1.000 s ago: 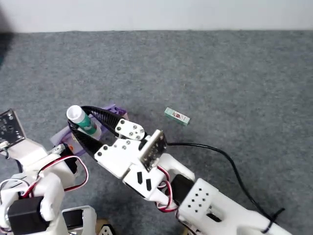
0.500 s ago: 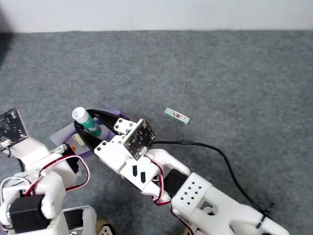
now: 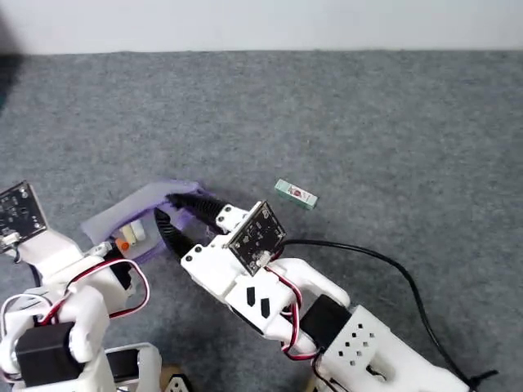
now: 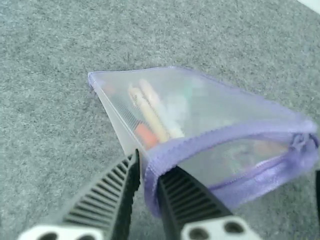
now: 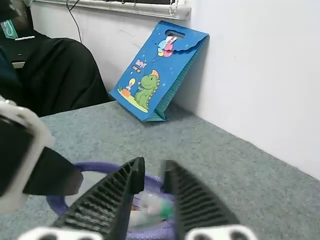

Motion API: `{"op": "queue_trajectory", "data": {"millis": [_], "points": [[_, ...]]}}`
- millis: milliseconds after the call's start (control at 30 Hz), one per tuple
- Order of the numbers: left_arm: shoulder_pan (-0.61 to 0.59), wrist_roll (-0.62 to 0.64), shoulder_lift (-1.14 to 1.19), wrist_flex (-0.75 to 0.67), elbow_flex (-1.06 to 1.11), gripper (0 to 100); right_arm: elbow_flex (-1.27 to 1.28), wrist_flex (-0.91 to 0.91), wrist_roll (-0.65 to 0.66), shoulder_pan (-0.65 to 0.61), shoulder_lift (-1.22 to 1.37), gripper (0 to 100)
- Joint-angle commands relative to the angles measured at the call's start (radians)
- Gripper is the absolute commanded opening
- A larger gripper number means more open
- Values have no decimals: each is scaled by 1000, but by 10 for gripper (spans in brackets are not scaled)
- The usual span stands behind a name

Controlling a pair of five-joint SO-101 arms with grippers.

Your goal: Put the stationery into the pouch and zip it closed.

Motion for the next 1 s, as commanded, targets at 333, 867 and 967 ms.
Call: {"op": "queue_trajectory", "data": {"millis": [333, 867, 967], "points": [[-3, 12, 9, -3, 7, 12, -8, 25, 8, 240, -25, 25], [-2, 12, 9, -3, 5, 12, -434, 631, 15, 552, 476, 98], [-2, 12, 9, -3, 5, 12, -615, 745, 54, 553, 688, 196]]}}
